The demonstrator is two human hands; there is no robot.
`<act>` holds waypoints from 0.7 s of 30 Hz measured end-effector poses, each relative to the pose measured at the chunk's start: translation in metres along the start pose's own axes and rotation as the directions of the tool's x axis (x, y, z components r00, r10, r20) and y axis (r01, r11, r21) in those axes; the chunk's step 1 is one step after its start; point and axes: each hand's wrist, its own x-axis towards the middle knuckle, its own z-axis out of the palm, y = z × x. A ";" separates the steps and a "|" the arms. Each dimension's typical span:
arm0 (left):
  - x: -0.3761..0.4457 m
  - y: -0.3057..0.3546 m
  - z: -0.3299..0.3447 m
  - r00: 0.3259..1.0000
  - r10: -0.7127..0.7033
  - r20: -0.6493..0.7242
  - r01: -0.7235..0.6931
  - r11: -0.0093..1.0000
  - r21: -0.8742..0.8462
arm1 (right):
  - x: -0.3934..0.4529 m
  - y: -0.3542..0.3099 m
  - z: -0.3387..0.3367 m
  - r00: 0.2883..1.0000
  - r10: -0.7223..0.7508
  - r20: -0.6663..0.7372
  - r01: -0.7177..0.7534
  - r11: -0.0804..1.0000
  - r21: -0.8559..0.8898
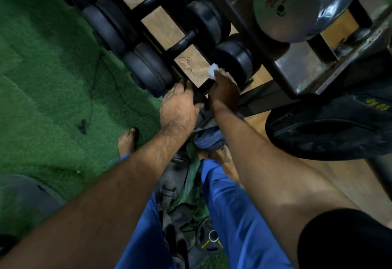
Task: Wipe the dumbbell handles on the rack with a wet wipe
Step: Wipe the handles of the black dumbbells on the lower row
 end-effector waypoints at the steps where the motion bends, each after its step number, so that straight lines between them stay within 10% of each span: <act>1: 0.000 -0.001 0.001 1.000 0.002 -0.007 -0.002 1.000 -0.003 | 0.006 0.004 0.002 0.997 -0.070 0.014 0.071 0.994 -0.081; 8: 0.001 -0.003 0.003 1.000 0.012 -0.021 -0.012 1.000 -0.021 | 0.031 -0.012 -0.019 0.925 -0.286 0.248 0.379 0.677 -0.631; 14: 0.000 -0.005 0.002 1.000 0.016 -0.019 -0.016 0.999 -0.032 | 0.021 0.004 -0.019 0.816 -0.380 0.436 0.555 0.724 -0.409; 21: -0.002 -0.004 0.001 0.999 0.016 -0.030 -0.017 1.000 -0.025 | 0.018 0.008 -0.013 0.845 -0.379 0.378 0.514 0.770 -0.377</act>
